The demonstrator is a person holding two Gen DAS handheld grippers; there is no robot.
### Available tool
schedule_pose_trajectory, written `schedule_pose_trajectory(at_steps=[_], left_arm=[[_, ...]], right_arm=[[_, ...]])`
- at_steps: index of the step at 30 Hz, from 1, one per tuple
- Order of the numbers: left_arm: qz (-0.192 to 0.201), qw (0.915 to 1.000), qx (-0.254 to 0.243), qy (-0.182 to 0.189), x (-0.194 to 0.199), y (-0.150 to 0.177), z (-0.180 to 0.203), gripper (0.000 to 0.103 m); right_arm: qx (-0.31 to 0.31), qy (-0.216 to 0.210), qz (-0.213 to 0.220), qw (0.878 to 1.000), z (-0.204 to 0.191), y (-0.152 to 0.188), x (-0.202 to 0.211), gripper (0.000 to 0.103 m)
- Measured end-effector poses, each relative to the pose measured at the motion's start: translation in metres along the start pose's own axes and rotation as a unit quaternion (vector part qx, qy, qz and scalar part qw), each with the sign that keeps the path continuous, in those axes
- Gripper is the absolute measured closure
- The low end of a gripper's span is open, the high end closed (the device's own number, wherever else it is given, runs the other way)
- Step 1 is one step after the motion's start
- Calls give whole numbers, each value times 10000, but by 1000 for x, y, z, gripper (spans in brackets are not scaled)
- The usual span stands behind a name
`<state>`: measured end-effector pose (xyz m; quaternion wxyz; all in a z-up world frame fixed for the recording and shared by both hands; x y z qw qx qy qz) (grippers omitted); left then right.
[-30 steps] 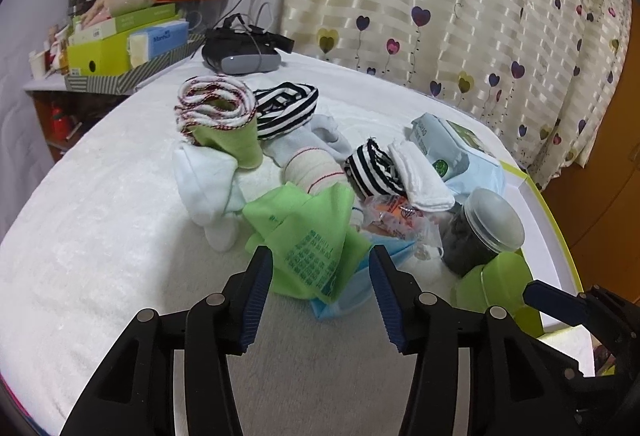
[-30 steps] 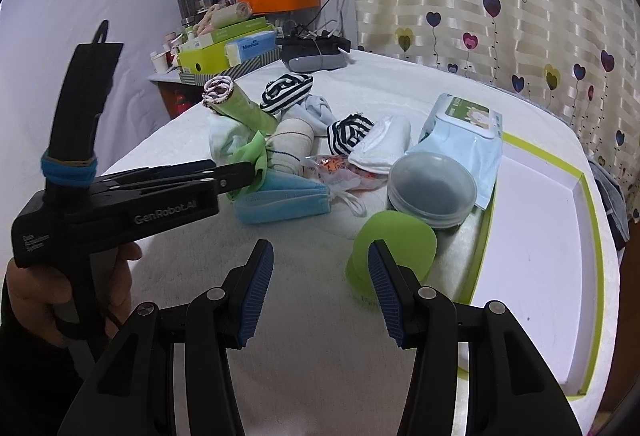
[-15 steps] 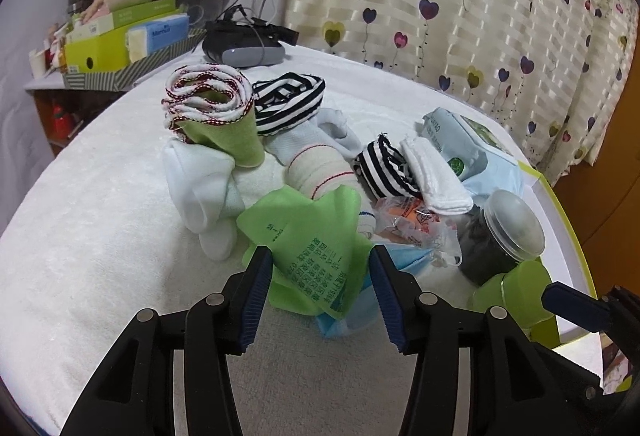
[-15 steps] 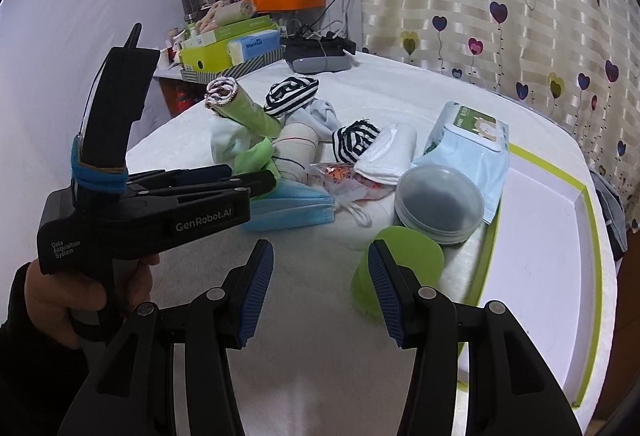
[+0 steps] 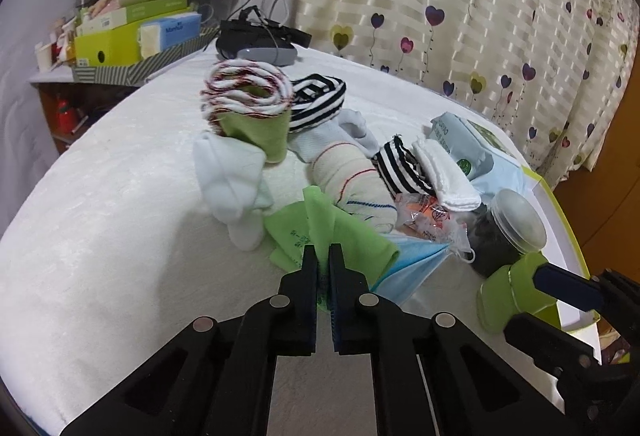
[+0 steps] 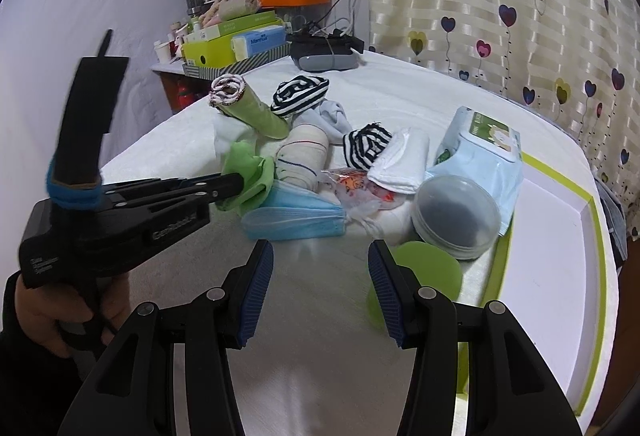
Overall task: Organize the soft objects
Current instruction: 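Grasp the green cloth with the left gripper, then grasp the blue face mask with the right gripper while the left gripper holds the green cloth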
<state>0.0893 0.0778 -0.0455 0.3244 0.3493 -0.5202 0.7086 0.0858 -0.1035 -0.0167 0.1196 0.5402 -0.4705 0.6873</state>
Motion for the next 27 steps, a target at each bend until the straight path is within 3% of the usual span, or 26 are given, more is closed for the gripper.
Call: schedule_pose_trajectory(at_steps=[15,21,26,27], left_arm=[[117,9993,291,189,20,15,-38,98],[142,9996,144,215,23,19,-48,97],[204,9983,-105,529,24,21,-38,64],[206,9979,-168,582,24,22,-35,62]], right_arm=[[455,-78,-421,9980,-27,-24,-51,52],[773,-23,-530,9956,-33,-25,-59,52],[782,75,-496,9957,-27,-26,-56,52],[809,106,-498,9954,-27,-27,-56,52]])
Point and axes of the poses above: each gripper's, at about its wrist camera, not at the fingertips, and x roughly against the way its jaws point, z to its right, y to its underside, the point moved 4 cm from there along -x, roughly the way its jaws point, and after that the axes turned 14 degrees about -z, right-handed, at the moved point
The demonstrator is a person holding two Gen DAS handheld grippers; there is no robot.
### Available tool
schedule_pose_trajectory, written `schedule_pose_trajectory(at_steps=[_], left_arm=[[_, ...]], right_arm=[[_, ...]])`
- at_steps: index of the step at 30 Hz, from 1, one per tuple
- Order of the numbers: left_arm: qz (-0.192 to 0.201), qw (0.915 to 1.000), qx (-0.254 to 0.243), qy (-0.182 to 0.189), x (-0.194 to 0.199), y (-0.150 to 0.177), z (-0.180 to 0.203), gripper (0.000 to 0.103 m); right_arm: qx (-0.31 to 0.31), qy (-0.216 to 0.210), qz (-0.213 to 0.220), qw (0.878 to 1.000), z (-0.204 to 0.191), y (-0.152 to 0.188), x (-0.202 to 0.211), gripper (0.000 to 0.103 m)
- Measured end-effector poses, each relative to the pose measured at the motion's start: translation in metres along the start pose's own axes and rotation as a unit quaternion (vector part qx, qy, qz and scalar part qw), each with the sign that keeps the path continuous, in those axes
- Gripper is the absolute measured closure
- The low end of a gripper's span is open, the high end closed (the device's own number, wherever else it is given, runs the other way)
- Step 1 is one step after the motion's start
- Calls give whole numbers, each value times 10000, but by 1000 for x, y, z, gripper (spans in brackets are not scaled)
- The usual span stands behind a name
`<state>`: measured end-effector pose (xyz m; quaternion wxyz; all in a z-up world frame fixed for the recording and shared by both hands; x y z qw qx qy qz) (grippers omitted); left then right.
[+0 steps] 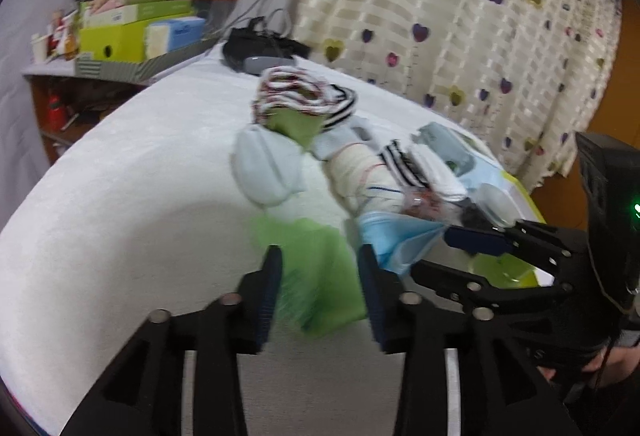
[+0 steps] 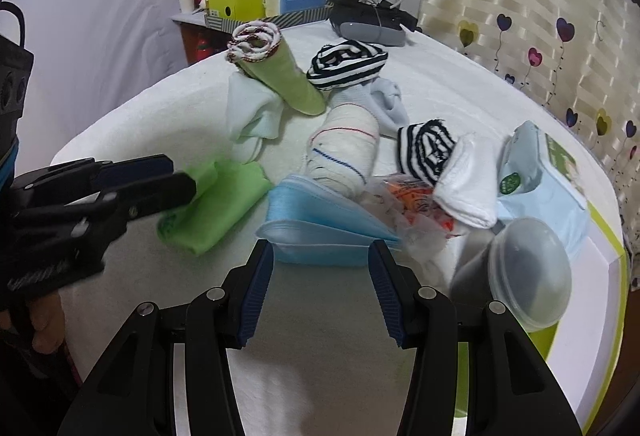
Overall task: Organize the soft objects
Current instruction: 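Grasp the blue face mask with the right gripper while the left gripper holds the green cloth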
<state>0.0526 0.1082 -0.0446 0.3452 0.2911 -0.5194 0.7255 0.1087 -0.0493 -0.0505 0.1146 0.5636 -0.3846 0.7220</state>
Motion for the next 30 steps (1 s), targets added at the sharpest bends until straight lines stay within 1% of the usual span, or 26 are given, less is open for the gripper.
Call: schedule_pose_trajectory(at_steps=[2,8,12,14,15,17,20,24,27,30], left_arm=[[-40,10000,-64,39,-2,2,4,58],[-255,9995,-53,-173,-13,8,1,56],[-204,9990,-47,-392,-9,9,-3,55],[-166,9988,-38,-467,-8,10,-4,49],[-160,9987,-34,-488,-8,10,-5,48],[-212,9987,-22,-455,-10,11,-5,45],[-353,9984,-53,-447,-17,13,-3,44],[-522,9974,-70,-497,-29,15,-1,44],[-532,9969,-128,-558,-29,16,2,43],[-557,9966,-162,-585,-32,16,3,41]], right_arm=[[63,58,-37,10000,1,-1,0,52],[208,166,-68,9996,6,-7,0,52],[632,209,-202,9976,2,-9,0,52],[821,178,-255,9961,2,-10,-1,52],[885,178,-298,9955,2,-11,-2,52],[1032,244,-425,9935,3,-14,-8,52],[1236,272,-573,9903,2,-17,-17,52],[1361,275,-651,9882,1,-24,-24,52],[1545,313,-820,9841,-2,-26,-32,52],[1612,295,-847,9828,-2,-26,-33,52]])
Point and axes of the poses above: each gripper's, at about its wrist camera, not at the fingertips, and x roughly against the way its jaws point, z to its right, y to its underside, the point moved 4 cm from there along -x, roughly the way its jaws point, and after that the axes turned 14 degrees about -z, right-handed, at the moved point
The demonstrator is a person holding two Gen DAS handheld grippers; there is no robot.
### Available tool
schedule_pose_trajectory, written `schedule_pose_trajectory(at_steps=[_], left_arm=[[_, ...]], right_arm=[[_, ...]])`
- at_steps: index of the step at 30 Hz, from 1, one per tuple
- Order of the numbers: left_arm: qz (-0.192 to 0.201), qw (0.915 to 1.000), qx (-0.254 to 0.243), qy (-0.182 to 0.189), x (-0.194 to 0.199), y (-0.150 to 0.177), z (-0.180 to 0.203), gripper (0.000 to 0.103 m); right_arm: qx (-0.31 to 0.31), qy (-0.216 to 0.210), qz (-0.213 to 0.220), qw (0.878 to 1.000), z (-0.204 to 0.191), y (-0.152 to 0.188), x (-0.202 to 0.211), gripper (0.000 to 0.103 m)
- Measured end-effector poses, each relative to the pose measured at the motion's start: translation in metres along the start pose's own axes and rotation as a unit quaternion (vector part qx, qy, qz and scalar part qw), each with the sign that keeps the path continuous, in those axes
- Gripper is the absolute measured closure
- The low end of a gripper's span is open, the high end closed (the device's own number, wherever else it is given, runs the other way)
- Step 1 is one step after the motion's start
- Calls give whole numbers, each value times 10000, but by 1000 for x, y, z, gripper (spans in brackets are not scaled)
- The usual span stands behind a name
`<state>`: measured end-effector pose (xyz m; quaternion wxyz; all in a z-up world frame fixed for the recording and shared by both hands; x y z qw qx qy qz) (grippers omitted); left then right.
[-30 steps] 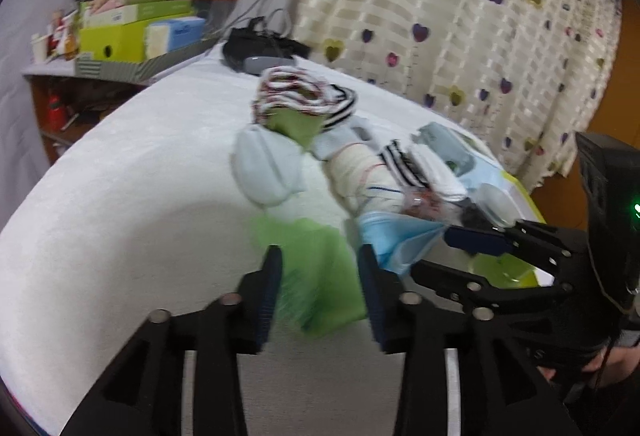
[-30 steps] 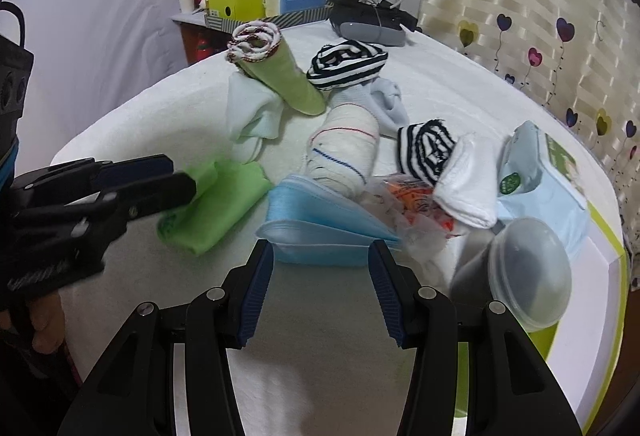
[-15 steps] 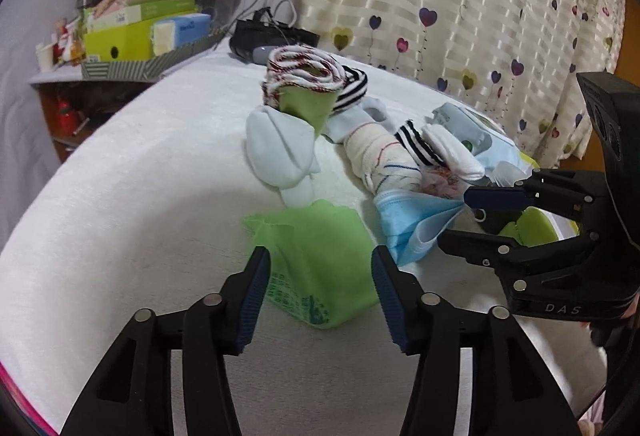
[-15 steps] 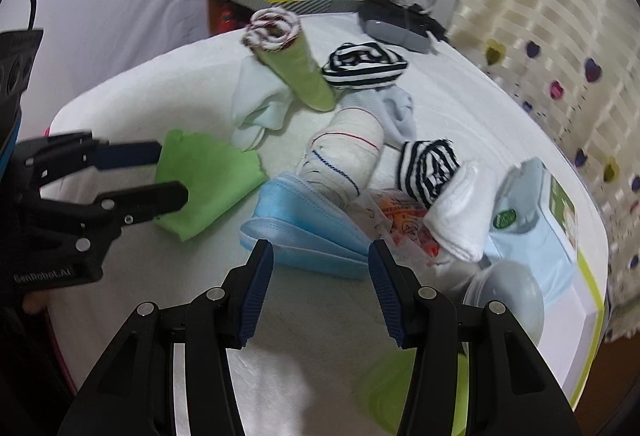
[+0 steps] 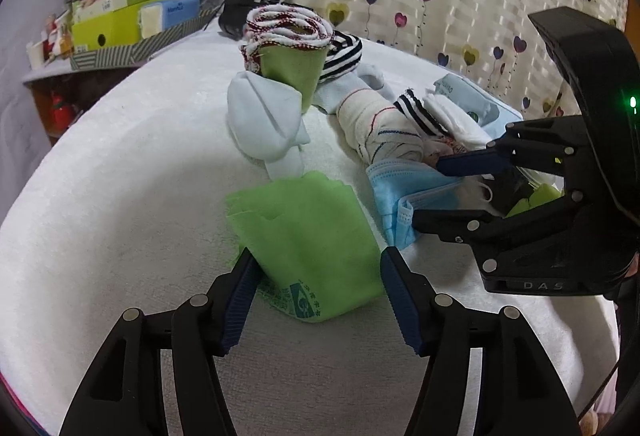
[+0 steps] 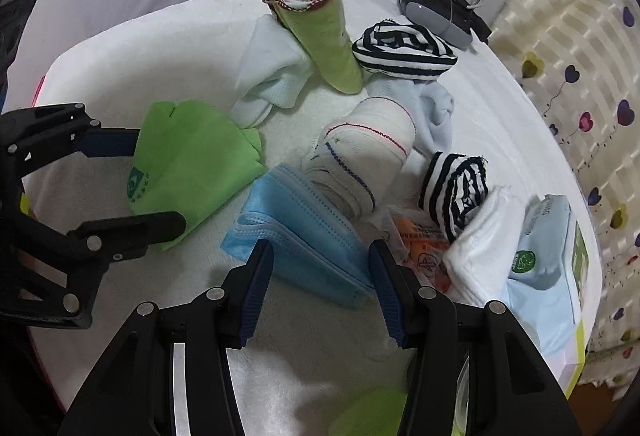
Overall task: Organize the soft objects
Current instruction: 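Grasp the blue face mask with the right gripper while the left gripper holds the green cloth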
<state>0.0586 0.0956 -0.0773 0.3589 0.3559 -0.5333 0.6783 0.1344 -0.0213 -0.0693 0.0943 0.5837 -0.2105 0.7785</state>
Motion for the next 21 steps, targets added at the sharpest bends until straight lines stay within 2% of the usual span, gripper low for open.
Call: schedule_pose_trajectory(at_steps=[3,5,6,7,8,9,11,14,21], left_arm=[[-41,9997,-69,-214,-2,-1,6,40],[-49,9995,-82,-315,-3,-2,9,40],[-51,9994,-61,-341,-3,-2,9,41],[-46,9992,-27,-395,-3,-2,8,46],[-41,9988,-1,-482,-2,-2,7,56],[-35,9986,20,-529,-2,-2,6,61],[-34,9988,56,-495,0,-1,4,80],[-34,9988,54,-494,2,0,6,91],[119,9988,127,-453,16,4,9,93]], right_arm=[[-162,-129,-13,9998,2,1,-1,53],[-194,-155,38,9997,0,3,1,62],[-217,-129,52,9997,-1,3,2,76],[-253,-98,65,9996,-1,5,3,85],[-308,-148,117,9993,-1,8,6,87],[-335,-225,171,9990,-1,10,8,91],[-385,-233,254,9987,-4,14,12,93],[-481,-304,426,9975,-8,21,22,96],[-863,-588,826,9911,-7,39,45,97]])
Point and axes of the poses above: each gripper's, at about its wrist camera, not at the fingertips, and x roughly against the way its jaws point, z to its right, y to its underside, the point moved 4 cm from there along -x, roughly the way its jaws point, and after that the axes turned 14 degrees about -z, right-handed, at the moved point
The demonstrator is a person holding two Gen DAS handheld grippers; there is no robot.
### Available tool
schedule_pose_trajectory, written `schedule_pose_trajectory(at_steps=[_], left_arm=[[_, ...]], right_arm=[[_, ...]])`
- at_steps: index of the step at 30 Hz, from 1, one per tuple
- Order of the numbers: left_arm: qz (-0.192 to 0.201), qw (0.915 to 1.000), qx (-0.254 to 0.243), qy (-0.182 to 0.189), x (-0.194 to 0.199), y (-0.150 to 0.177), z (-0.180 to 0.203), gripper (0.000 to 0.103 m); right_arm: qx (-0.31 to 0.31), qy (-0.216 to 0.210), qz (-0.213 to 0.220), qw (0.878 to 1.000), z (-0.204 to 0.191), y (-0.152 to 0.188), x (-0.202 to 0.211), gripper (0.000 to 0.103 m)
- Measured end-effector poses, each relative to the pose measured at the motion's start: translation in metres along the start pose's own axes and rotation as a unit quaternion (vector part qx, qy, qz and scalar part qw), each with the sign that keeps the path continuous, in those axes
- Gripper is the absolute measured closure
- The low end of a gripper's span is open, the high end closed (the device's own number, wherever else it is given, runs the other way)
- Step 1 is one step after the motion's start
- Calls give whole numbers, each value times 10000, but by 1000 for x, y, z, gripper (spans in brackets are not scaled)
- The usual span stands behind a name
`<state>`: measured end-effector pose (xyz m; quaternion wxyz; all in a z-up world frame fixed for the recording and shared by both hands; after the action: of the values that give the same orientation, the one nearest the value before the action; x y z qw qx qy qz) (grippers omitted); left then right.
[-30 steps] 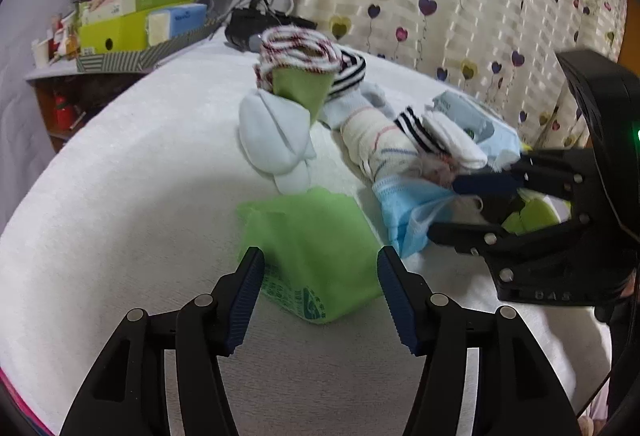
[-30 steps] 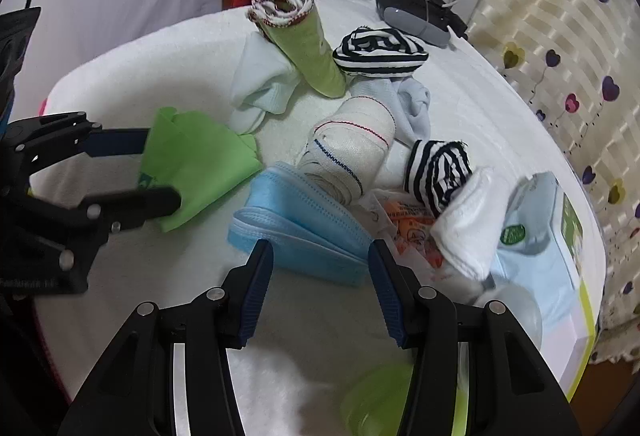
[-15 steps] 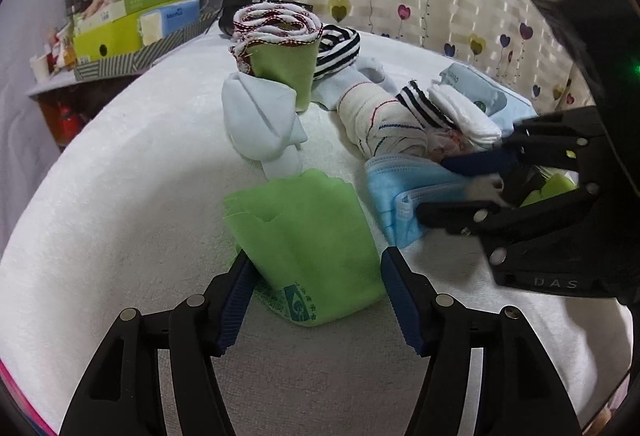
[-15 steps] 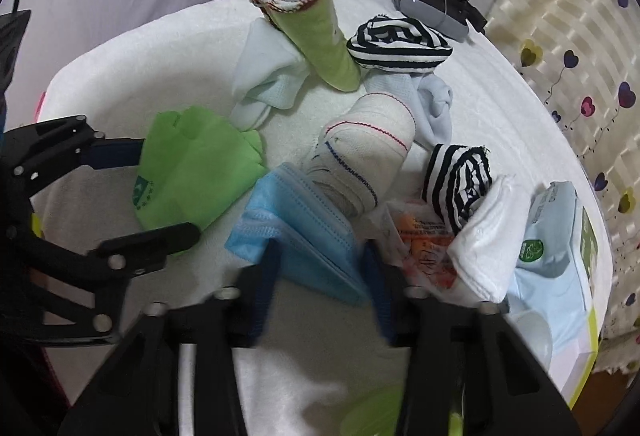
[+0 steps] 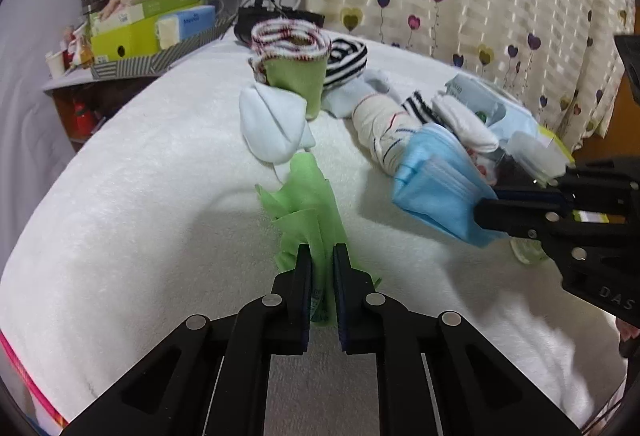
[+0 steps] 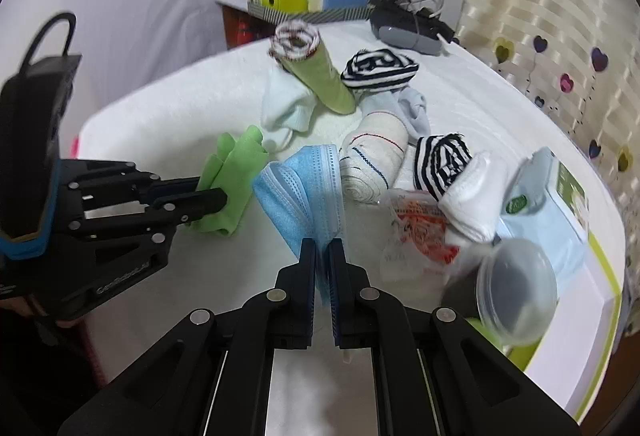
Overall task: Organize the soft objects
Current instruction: 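Grasp the blue face mask with the right gripper while the left gripper holds the green cloth, then carry the green cloth and blue mask into the white box and release both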
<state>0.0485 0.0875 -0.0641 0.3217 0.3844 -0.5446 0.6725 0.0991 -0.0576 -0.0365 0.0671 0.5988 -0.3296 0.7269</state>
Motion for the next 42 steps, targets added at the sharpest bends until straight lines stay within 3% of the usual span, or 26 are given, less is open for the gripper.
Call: schedule_pose_trajectory(at_steps=[8,14,20,26,34,42], left_arm=[[459,9986,216,130,38,2,0,93],[670,9973,117,285,58,-7,16,93],[812,9949,-208,561,71,-20,53,93],[857,9898,-743,859,79,-35,111,93],[765,9798,-1381,1229,74,-48,186,93],[336,9725,-1766,1479,40,-49,233,93]], right_arm=[[-442,-224,584,9971,-2,17,36,97],[-931,-286,1008,9901,12,30,61,97],[-1434,-164,1312,9808,38,52,86,96],[-2153,77,1587,9635,83,90,112,96],[-2944,273,1486,9437,138,137,115,96],[-3522,210,1161,9284,178,163,86,96]])
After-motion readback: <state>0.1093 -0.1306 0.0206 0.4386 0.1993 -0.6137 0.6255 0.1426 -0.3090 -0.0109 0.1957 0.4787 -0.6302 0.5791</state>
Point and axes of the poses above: each gripper's, at about its wrist camera, not at the fingertips, and x roughly against the way its jaws point, z to its right, y to its underside, the point moved 4 cm from there along -x, roughly the way its jaws point, and after that the axes turned 14 degrees about -z, right-handed, at the moved point
